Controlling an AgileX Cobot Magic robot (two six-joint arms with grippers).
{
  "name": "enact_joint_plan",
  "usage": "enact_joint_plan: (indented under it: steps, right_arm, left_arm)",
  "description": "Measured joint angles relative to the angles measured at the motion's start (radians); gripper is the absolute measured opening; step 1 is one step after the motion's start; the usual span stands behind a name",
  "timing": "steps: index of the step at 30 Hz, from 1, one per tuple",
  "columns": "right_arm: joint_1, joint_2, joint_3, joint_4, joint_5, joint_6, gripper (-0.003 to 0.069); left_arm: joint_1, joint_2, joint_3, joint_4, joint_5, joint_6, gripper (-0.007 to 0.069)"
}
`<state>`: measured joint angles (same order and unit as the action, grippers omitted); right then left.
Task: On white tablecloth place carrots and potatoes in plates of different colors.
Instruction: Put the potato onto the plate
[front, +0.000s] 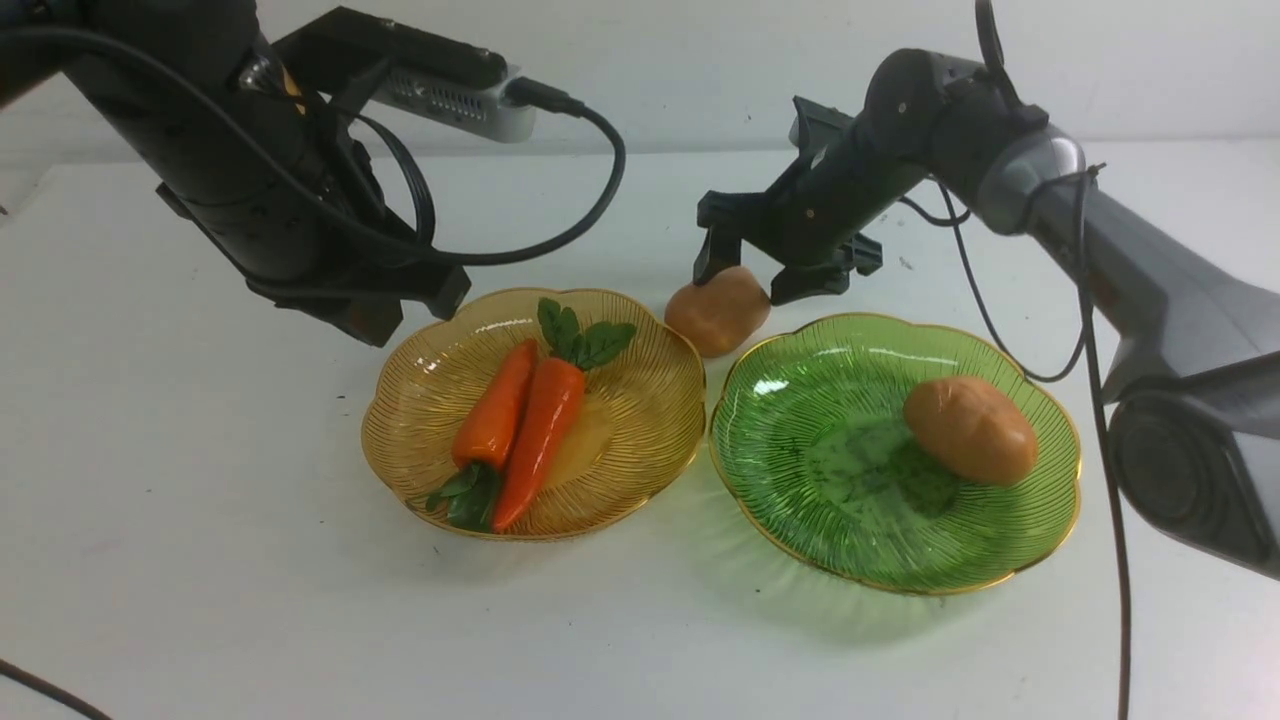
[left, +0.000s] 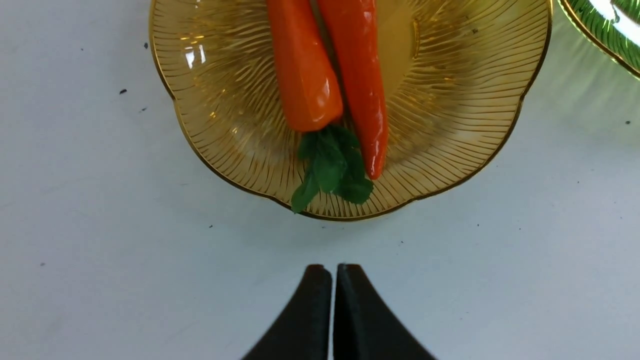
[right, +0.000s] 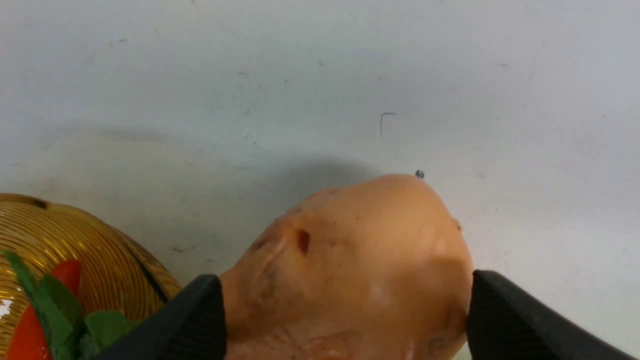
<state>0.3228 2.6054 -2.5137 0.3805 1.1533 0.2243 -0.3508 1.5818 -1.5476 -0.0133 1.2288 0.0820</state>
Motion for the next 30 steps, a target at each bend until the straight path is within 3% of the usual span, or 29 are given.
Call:
enact_joint_plan:
  steps: [5,7,10,12,14,16,25,28,30]
  right_arm:
    - [0.0,0.0,0.0,0.0,0.0,0.005,0.0575]
    - [0.0,0.0,0.0,0.0,0.0,0.006,0.0528]
    - [0.0,0.0,0.0,-0.006,0.0,0.009,0.035]
    - [0.0,0.0,-0.004,-0.008,-0.008,0.013,0.0125]
    - [0.0,0.0,-0.004,-0.015,-0.007,0.016,0.004]
    - [0.0,0.001,-0.004,-0.017,-0.007,0.017,0.0]
    - [0.0,-0.018,-0.004,-0.038,-0.007,0.021,0.0]
    - [0.0,-0.042,-0.004,-0.016,-0.011,0.009,0.0074]
    - [0.0,-0.045,-0.005,0.017,-0.031,-0.009,0.0195]
  left_arm:
    - [0.0,0.0,0.0,-0.001,0.0,0.0,-0.0003]
    - [0.0,0.0,0.0,-0.001,0.0,0.0,-0.0003]
    - [0.0,0.0,0.0,-0.001,0.0,0.0,-0.0003]
    - [0.0,0.0,0.0,-0.001,0.0,0.0,-0.0003]
    - [0.0,0.0,0.0,-0.002,0.0,0.0,-0.0003]
    - [0.0,0.0,0.0,-0.002,0.0,0.0,-0.0003]
    - [0.0,0.0,0.0,-0.002,0.0,0.0,-0.0003]
    - [0.0,0.0,0.0,-0.002,0.0,0.0,-0.0003]
    - [0.0,0.0,0.0,-0.002,0.0,0.0,-0.0003]
